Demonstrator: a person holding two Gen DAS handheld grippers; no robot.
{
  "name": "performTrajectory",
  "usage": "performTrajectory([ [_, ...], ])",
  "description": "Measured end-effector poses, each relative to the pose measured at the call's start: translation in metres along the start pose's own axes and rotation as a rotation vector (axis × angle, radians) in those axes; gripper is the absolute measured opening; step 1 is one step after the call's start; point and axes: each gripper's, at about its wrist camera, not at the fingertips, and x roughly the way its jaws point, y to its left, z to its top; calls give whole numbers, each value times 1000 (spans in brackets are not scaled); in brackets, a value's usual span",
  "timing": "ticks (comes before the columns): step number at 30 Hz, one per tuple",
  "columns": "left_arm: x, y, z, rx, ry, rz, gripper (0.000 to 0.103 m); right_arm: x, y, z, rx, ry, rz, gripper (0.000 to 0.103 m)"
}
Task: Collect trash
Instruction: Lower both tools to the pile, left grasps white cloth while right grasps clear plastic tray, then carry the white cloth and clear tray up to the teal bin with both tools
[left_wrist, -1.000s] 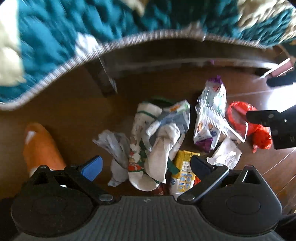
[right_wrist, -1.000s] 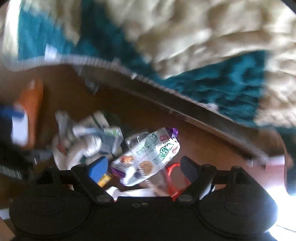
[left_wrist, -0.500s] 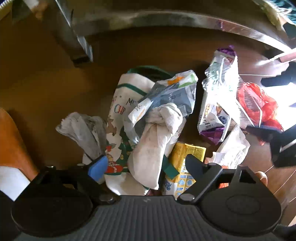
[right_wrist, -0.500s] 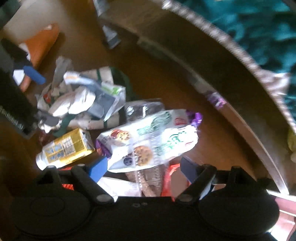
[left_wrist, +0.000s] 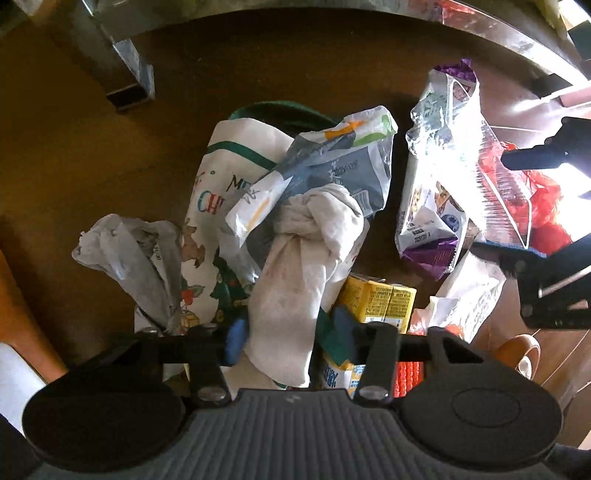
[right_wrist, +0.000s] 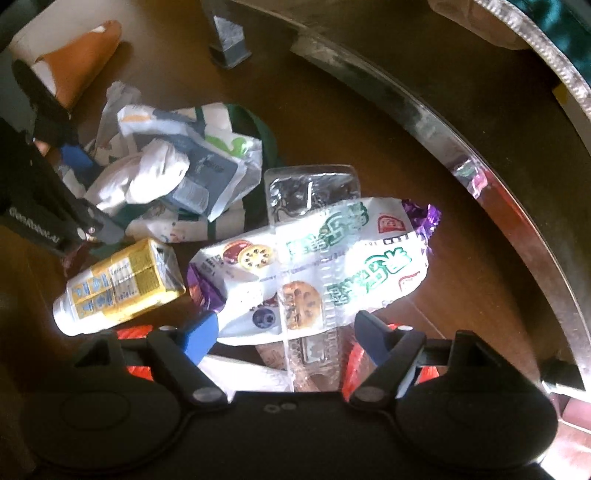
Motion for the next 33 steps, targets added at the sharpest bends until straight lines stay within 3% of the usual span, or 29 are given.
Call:
performTrajectory([
  [1,0,0,0,0,5,-2,35,1,0,1,1,5,-8,49],
  [2,0,1,0,2,6,0,32,5,0,2,1,27,-30,10],
  [3,0,1,-1,1,5,5,31,8,-1,3,12,48,-39,8],
  [4,-1,3,-1,-2,4,5,29,8,-2,2,18,48,-37,12],
  [6,-2,6,-1,-15,9,2,15,7,-1,2,-3,40,-48,11],
  [7,-2,8,-1,-24,10,6,14,5,0,2,-10,41,-53,4],
  [9,-7,10,-2,-27,12,4,7,1,0,1,-20,39,-60,1],
  [16,-33,5,-7,-31,29,-10,5,-49,-2,7,-26,-2,-55,1],
  [26,-125,-23,-34,31,-56,-3,5,-191,-8,3,125,-186,-78,1],
  [33,-240,-42,-57,115,-259,-15,5,-327,4,1,195,-390,-204,1],
])
